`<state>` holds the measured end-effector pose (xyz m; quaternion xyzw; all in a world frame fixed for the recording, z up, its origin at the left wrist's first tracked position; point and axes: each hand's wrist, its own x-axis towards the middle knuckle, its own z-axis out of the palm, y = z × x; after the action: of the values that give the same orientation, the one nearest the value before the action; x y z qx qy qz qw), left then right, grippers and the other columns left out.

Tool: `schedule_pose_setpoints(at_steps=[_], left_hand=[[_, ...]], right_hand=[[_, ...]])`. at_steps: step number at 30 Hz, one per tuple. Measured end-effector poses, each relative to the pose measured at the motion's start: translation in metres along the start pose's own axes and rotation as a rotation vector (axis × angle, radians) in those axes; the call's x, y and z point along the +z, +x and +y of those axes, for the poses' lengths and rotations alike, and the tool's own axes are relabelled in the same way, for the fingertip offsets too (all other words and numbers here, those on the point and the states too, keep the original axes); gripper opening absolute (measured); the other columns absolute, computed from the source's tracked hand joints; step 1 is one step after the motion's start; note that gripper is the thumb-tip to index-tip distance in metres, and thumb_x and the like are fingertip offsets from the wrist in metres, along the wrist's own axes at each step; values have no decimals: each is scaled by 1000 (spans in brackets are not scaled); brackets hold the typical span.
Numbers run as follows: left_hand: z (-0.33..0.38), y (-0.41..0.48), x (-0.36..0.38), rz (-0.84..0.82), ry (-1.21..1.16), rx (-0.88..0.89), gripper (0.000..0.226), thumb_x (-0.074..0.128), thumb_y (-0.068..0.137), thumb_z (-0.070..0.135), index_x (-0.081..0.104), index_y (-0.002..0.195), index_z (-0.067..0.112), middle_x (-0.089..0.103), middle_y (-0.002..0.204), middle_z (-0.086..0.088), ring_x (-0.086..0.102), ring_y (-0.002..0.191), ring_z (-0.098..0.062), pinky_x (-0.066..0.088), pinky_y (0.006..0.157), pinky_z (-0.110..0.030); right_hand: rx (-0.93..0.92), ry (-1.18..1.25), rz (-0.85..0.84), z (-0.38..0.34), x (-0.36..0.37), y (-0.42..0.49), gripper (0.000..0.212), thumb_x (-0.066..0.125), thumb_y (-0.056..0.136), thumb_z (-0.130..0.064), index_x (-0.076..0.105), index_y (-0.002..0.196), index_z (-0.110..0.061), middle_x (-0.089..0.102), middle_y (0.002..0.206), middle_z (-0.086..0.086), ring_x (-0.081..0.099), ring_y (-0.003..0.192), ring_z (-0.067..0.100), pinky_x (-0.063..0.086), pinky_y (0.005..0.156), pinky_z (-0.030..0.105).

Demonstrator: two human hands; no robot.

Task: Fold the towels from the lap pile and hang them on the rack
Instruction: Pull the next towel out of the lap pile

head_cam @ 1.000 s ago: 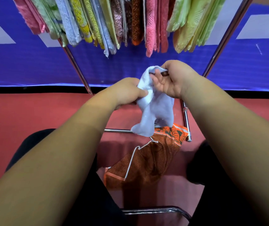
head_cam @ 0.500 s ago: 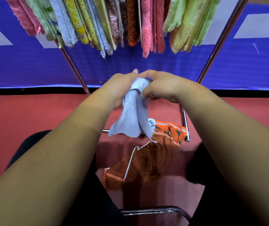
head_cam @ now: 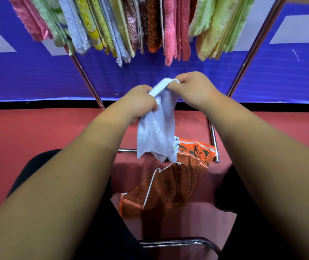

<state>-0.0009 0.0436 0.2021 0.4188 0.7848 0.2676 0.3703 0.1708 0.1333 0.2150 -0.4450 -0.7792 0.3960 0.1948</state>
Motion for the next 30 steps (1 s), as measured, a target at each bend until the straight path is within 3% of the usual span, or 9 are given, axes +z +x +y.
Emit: schedule_pose_setpoints(at_steps=[3,5,7,11,14,18,22,26,30], left_hand=[[-3,5,-5,98,40,36,22,66,85,12,69,104,23,71,94,-7,65,81,-26,50,68,-34],[-4,6,-6,157,37,51,20,64,82,13,70,99,22,71,91,-3,68,85,-26,51,69,-34],[-3,5,-6,203,28,78,19,65,80,16,69,97,23,72,93,0,69,90,-24,54,74,-36],[-1,4,-7,158,-69,147,19,73,80,26,69,99,26,76,96,1,73,94,-21,59,88,-46],[-2,1,-5,89,-140,223,23,80,81,32,71,100,23,78,101,-8,74,90,-19,59,91,-49],[3,-11,-7,19,-161,273,34,87,81,47,75,97,20,77,92,-3,66,82,-10,53,79,-34],[0,-24,-7,31,-293,255,18,77,95,34,77,93,16,72,79,4,64,71,-9,51,68,-26],[-16,-32,-10,131,-101,319,15,73,97,29,76,88,17,68,78,6,58,72,-5,48,71,-27],[-23,-53,-12,135,203,367,16,69,97,28,70,83,22,67,79,3,60,79,-17,47,75,-37]], right_hand=[[93,169,14,-8,-3,0,27,61,90,-30,56,66,-19,48,63,-3,43,64,14,40,63,31],[200,452,-37,-13,-1,2,13,58,84,-25,65,74,-20,58,70,3,55,68,21,55,69,38],[252,575,-15,-13,1,3,15,60,91,-26,69,83,-18,63,75,7,63,70,25,63,72,46],[237,450,91,1,0,8,39,68,90,-49,70,83,-10,63,72,6,59,67,24,54,69,43],[187,457,119,2,-4,6,35,72,95,-43,72,81,-11,65,70,0,60,64,16,51,66,31],[100,407,127,0,-5,-2,33,72,99,-37,66,72,-19,61,60,-9,56,54,5,44,52,18],[74,413,122,-2,-6,-15,27,72,99,-35,72,78,-18,65,67,-7,59,60,5,47,56,19],[14,300,141,-2,-5,-31,34,68,100,-35,69,79,-8,55,65,-7,47,59,6,40,58,25],[-23,255,191,-11,-10,-53,35,66,98,-43,75,88,-10,63,71,-5,53,67,6,49,68,33]])
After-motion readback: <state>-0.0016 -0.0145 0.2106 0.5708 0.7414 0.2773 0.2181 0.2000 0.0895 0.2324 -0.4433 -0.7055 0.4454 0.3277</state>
